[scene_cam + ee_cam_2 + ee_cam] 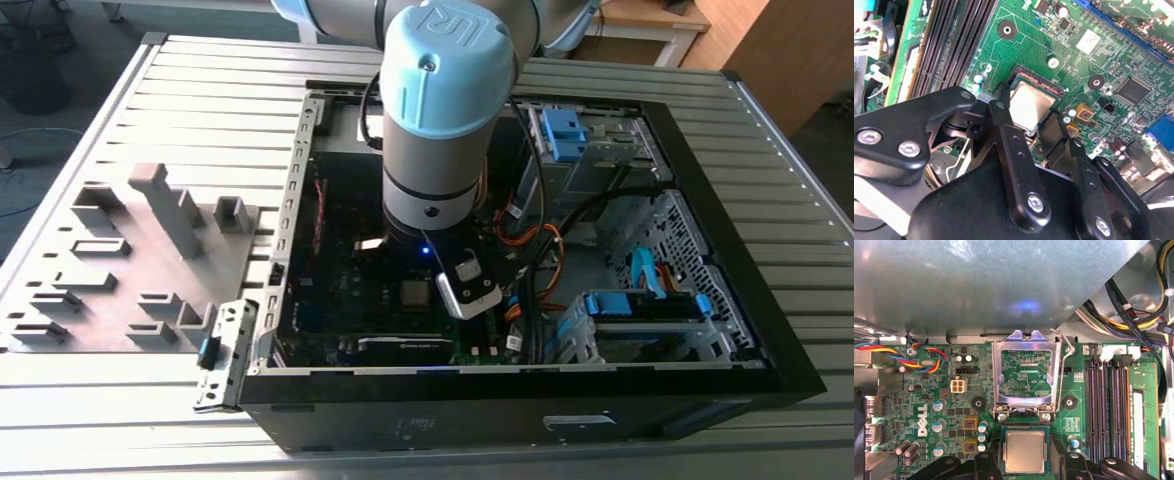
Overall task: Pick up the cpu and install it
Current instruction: 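Place the cpu into insertion slot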
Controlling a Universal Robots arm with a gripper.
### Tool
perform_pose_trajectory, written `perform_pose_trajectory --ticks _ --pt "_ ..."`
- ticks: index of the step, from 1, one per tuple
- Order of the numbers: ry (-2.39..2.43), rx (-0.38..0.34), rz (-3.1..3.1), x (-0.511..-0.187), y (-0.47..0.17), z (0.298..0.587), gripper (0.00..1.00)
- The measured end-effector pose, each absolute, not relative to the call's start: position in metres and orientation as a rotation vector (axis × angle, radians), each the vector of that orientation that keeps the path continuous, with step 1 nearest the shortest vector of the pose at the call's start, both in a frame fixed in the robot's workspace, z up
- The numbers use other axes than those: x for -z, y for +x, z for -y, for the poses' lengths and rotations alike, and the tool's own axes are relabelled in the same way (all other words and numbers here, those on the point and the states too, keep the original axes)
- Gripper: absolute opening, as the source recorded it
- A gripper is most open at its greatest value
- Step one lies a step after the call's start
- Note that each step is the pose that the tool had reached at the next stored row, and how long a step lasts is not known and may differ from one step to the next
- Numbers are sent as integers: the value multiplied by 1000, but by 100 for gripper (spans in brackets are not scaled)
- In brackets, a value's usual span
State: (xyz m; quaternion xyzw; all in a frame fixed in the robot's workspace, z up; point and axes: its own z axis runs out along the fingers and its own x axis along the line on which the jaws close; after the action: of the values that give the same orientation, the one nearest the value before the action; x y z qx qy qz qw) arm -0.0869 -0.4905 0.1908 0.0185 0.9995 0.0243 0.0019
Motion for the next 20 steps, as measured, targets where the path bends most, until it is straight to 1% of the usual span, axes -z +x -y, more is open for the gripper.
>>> perform_pose_trajectory --ticks 20 --pt "59 -76 -3142 -188 -86 491 47"
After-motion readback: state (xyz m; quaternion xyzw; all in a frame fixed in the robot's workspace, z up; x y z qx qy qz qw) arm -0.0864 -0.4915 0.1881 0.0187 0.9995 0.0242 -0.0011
